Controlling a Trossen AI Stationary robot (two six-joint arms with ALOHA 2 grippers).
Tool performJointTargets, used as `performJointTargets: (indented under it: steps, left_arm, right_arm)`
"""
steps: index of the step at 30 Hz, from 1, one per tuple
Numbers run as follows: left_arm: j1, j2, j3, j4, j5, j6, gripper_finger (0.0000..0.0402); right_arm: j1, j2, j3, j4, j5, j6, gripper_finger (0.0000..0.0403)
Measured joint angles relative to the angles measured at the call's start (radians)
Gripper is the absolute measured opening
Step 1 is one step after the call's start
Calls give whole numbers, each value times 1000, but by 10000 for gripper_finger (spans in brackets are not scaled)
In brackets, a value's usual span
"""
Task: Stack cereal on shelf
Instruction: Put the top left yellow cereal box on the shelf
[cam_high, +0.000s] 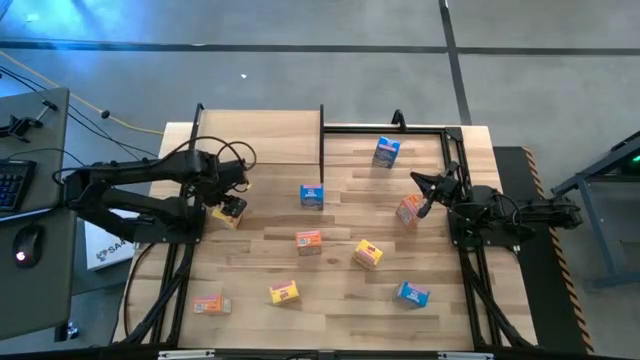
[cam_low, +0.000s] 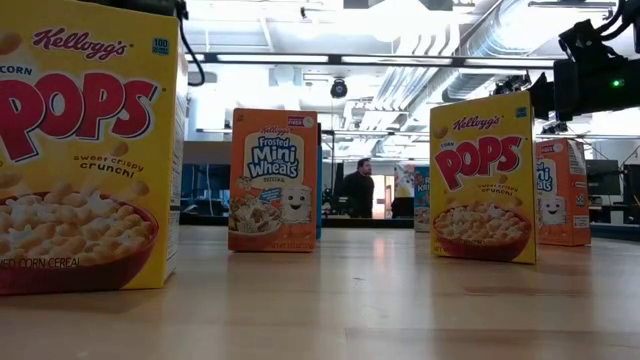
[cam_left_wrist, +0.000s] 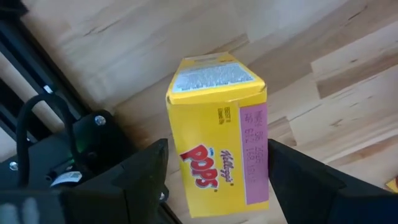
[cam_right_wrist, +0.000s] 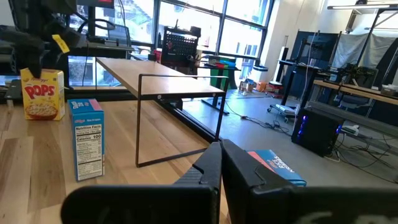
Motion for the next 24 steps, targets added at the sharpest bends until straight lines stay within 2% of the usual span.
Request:
performJointTargets:
  steps: [13,17,24]
  left_arm:
    - [-5,0,12,-7,5,71,153]
    - [-4,0,102,-13,21,174,140]
    - [3,14,368,-98,17,438,135]
  right_arm:
    - [0,0,0,0,0,0,0]
    - [0,0,0,0,0,0,0]
    - [0,0,0,0,0,0,0]
